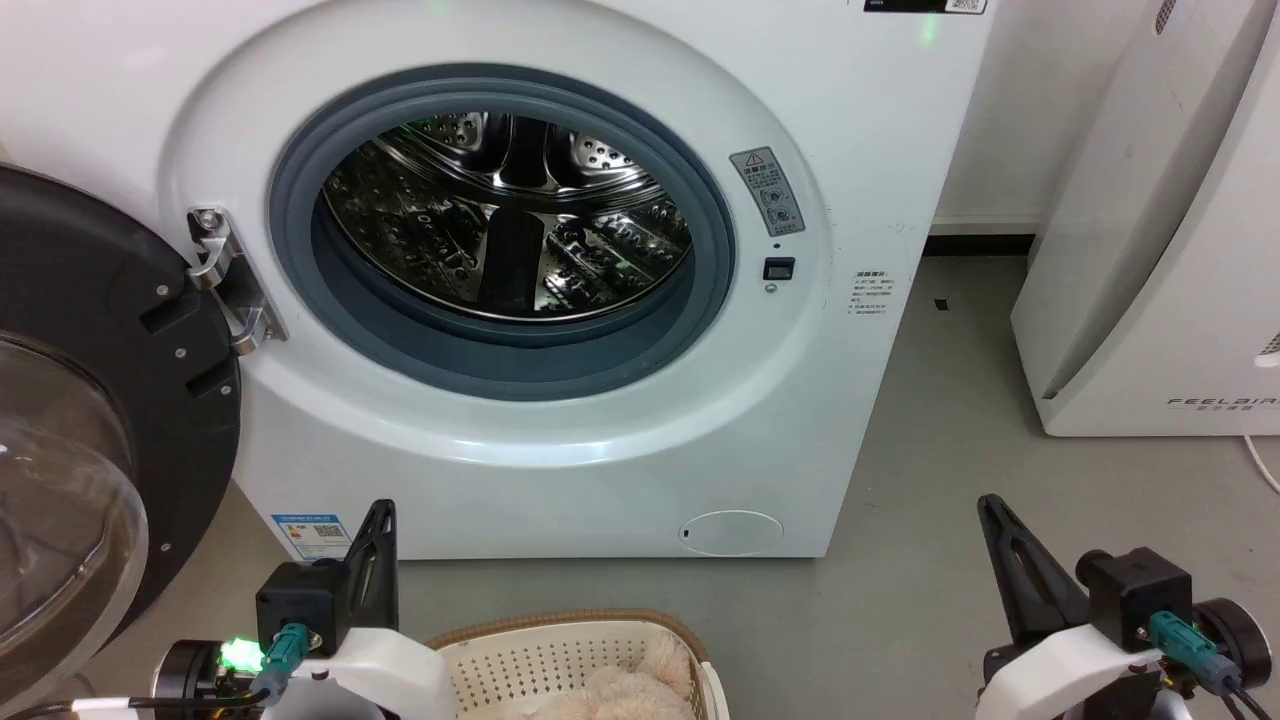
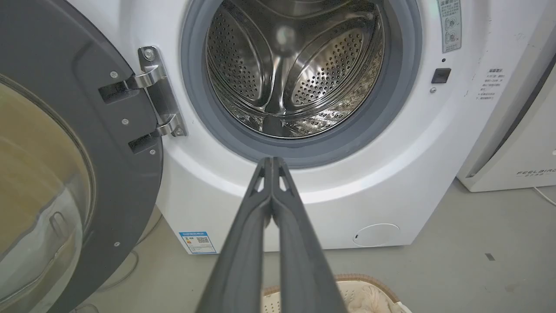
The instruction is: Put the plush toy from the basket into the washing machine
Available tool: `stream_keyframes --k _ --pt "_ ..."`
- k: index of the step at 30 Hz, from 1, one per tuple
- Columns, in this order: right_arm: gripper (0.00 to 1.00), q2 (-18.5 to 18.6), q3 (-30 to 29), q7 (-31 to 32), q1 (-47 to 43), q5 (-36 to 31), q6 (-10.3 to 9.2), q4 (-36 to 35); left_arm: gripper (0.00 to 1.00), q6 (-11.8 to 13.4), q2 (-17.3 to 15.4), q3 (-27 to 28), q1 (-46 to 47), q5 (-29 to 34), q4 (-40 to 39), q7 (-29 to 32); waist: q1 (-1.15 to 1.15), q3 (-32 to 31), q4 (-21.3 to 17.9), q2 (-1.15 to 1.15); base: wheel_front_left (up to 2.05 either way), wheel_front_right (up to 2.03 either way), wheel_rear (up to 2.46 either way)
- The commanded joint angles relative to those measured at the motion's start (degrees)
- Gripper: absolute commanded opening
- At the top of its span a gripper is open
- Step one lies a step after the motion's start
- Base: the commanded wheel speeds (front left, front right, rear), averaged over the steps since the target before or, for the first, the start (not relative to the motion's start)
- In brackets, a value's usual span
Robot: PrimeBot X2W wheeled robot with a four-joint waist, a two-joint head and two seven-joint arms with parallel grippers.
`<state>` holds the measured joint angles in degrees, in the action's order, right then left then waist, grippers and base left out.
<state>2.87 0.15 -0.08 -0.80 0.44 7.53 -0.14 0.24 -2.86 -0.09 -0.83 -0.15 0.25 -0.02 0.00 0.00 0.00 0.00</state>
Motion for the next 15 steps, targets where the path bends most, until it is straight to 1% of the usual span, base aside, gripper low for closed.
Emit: stream_keyframes --k 1,6,7,15 --pt "0.0 0.0 -0.1 0.1 0.8 -0.4 -0.04 0.1 0.0 -0.2 0.0 0.1 0.8 0.1 -0.2 0.0 0.0 0.0 0.0 0.0 0.0 0.0 0.0" --pt "0.0 0.0 -0.1 0.1 0.8 -0.4 -0.04 0.1 0.0 -0.2 0.0 0.1 0.8 0.1 -0.2 0.0 0.0 0.0 0.0 0.0 0.0 0.0 0.0" --pt "1.0 0.0 0.0 0.0 0.0 0.0 0.01 0.0 1.0 0.0 0.0 0.0 0.0 0.0 0.0 0.0 0.0 0.0 0.0 0.0 0.0 0.0 0.0" --pt "1.0 0.0 0.0 -0.8 -0.2 1.0 0.01 -0.2 1.0 0.3 0.0 -0.7 -0.1 -0.7 0.4 -0.8 0.0 0.2 -0.1 0.0 0.0 0.0 0.0"
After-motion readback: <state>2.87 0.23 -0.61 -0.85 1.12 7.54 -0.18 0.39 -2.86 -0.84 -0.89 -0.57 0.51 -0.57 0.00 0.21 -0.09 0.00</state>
